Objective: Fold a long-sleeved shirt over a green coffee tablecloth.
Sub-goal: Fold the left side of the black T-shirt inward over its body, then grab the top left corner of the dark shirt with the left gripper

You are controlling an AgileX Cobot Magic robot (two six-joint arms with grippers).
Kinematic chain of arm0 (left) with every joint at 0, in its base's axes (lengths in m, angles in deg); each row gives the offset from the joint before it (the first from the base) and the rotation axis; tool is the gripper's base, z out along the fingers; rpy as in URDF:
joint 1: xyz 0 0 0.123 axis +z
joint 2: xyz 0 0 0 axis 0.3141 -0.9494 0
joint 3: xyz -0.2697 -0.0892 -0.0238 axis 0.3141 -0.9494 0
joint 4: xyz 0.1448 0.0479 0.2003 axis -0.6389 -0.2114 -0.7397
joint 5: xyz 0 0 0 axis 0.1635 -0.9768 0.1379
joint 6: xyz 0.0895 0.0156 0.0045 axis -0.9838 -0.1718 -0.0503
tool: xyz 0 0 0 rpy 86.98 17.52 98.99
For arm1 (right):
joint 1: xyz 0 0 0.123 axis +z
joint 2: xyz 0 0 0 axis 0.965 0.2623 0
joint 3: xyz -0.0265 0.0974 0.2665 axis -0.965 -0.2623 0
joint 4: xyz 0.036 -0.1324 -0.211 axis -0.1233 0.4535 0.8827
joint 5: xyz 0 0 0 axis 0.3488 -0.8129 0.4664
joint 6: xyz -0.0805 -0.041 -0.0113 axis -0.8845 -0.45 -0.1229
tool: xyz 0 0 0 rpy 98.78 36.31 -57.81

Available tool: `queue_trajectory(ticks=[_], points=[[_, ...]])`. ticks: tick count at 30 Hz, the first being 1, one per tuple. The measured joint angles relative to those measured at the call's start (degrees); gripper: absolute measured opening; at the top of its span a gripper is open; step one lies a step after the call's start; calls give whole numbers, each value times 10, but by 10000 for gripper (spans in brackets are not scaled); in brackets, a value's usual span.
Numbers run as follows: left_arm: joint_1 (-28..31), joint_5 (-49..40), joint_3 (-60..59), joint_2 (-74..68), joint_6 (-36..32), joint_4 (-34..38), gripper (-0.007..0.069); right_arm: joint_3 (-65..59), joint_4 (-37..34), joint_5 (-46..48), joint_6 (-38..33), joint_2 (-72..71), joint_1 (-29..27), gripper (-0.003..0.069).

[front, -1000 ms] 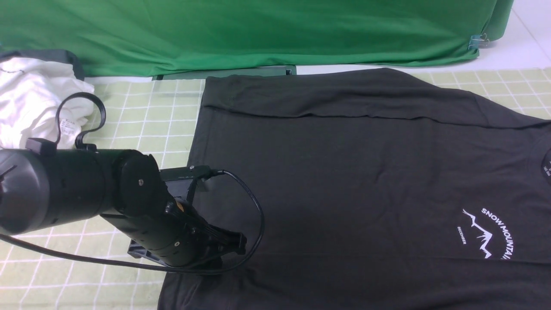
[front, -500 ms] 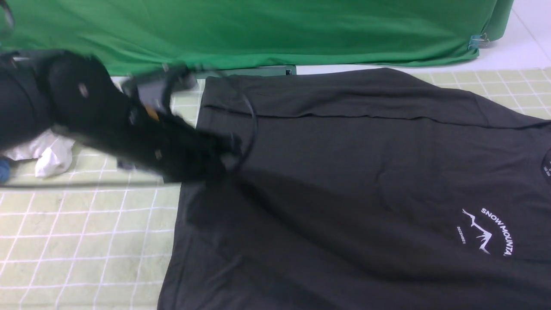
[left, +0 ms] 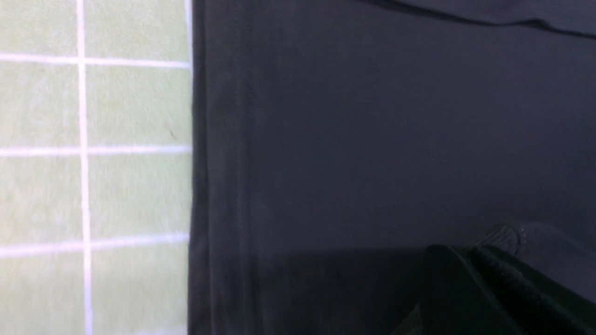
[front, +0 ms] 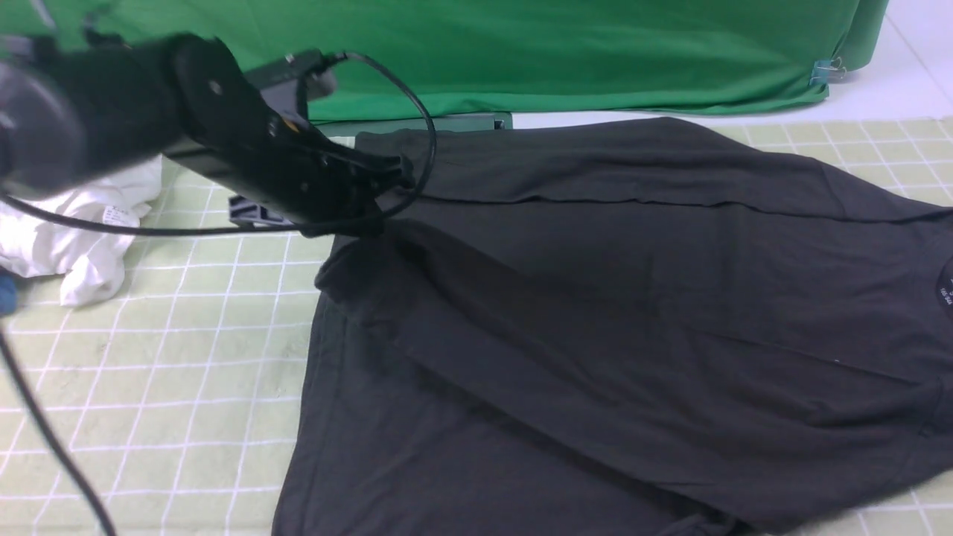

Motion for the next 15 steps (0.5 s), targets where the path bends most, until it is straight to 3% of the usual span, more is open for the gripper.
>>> queue_trajectory(ticks=[5, 11, 15], points=[[0, 46, 0, -39, 13, -1, 92, 0, 0, -4, 0, 0, 0, 132], [7, 89, 15, -50, 26, -14, 324, 0, 0, -18, 4, 0, 0, 137], [36, 52, 73, -56, 25, -14, 443, 0, 0, -21, 11, 0, 0, 141]])
